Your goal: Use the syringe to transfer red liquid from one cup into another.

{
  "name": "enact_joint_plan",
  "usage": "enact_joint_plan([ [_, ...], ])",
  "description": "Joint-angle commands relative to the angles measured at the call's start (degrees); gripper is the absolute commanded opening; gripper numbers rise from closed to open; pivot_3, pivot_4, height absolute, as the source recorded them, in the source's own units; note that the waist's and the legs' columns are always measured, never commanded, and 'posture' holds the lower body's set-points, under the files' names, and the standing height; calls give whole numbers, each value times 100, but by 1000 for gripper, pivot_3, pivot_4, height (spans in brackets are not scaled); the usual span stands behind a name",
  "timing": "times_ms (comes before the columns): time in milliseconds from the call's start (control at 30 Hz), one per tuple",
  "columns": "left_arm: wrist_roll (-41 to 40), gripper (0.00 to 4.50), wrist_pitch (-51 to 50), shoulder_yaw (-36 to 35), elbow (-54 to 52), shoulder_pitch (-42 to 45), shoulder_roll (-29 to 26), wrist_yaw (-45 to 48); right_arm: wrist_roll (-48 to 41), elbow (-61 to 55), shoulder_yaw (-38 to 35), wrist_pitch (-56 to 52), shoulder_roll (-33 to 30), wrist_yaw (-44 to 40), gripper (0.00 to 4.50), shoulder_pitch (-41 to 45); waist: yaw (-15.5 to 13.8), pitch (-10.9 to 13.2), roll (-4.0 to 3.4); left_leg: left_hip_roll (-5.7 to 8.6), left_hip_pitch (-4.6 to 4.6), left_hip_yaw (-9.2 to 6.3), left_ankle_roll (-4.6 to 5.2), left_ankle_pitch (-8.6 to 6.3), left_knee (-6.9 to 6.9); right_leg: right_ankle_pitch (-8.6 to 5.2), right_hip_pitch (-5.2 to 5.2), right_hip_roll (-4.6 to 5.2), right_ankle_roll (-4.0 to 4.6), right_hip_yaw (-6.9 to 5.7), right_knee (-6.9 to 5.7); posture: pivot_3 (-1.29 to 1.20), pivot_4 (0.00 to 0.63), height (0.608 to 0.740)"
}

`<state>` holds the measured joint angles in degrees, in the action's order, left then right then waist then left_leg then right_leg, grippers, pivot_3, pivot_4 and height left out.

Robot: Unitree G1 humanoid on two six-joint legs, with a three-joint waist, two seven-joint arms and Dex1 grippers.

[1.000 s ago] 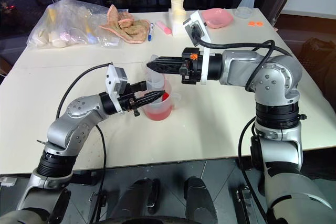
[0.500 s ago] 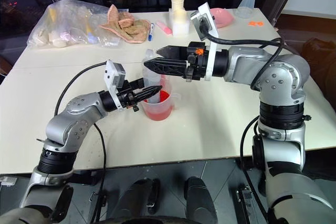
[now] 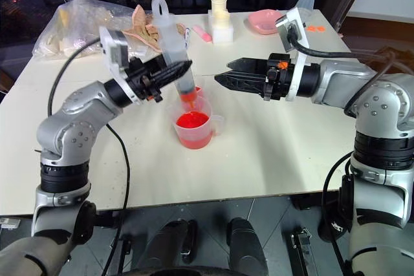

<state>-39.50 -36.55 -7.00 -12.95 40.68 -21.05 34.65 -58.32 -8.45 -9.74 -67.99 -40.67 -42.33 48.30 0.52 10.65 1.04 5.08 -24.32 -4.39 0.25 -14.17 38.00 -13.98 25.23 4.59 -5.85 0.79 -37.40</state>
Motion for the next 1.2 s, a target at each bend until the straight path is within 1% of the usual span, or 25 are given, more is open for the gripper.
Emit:
enact_joint_plan([
  [33, 163, 1527, 501, -158, 320, 337, 151, -140, 59, -86, -112, 251, 97, 63, 3798, 98, -5, 0, 0, 0, 0, 0, 0, 0, 0, 1, -1, 0, -2, 0, 2, 0, 150, 740],
  [167, 930, 1527, 1607, 70, 1030, 568, 325, -47, 111, -139, -45, 315, 219, 113, 3798, 140, -8, 0, 0, 1, 0, 1, -1, 0, 0, 2, -2, -1, -3, 0, 4, 0, 150, 740],
  [300, 1424, 1527, 2599, 153, 1811, 615, 597, -12, 138, -175, 12, 362, 285, 135, 3798, 211, -22, 0, 0, 1, -2, 1, 0, 0, 0, 3, -1, 0, -4, 0, 8, 0, 150, 740],
  [367, 1606, 1527, 2990, 183, 2150, 597, 690, 17, 155, -196, 43, 385, 300, 123, 3798, 236, -31, 0, 0, 2, -2, 1, 0, 0, 0, 4, -2, 1, -5, 0, 10, 0, 150, 740],
  [500, 1810, 1527, 3461, 280, 2607, 539, 880, 145, 262, -150, 155, 487, 365, 106, 3798, 364, -30, 0, 0, 1, -5, 1, 1, 0, 0, 4, 1, 1, -6, 1, 10, 0, 150, 740],
  [633, 1924, 1527, 3669, 365, 2762, 404, 974, 230, 469, 110, 342, 664, 628, 120, 3798, 782, -3, 0, 0, 1, -5, 2, 1, -1, 0, 5, 2, 1, -7, 1, 10, 0, 150, 740],
  [767, 1909, 1527, 3646, 376, 2703, 330, 987, 270, 722, 349, 527, 921, 840, 1, 3798, 1073, 7, 0, 0, 1, -6, 1, 1, -1, -1, 5, 6, 0, -7, 1, 8, 0, 150, 740],
  [867, 1921, 1527, 3585, 424, 2610, 209, 989, 287, 1049, 782, 743, 1256, 1059, -167, 3798, 1407, 18, 0, 0, 2, -6, 3, 1, -1, 0, 5, 6, 0, -8, 2, 8, 0, 150, 740],
  [967, 1927, 1527, 3571, 435, 2576, 155, 978, 294, 1342, 1056, 903, 1568, 1157, -401, 3798, 1557, 10, 0, 0, 2, -6, 3, 1, -1, 0, 6, 8, -1, -8, 1, 7, 0, 150, 740],
  [1200, 1923, 1527, 3479, 479, 2487, 64, 971, 304, 1677, 1473, 1026, 1875, 1401, -717, 3798, 1829, 11, 0, 0, 4, -6, 2, 1, -1, 0, 7, 8, 0, -9, 2, 8, 0, 150, 740],
])
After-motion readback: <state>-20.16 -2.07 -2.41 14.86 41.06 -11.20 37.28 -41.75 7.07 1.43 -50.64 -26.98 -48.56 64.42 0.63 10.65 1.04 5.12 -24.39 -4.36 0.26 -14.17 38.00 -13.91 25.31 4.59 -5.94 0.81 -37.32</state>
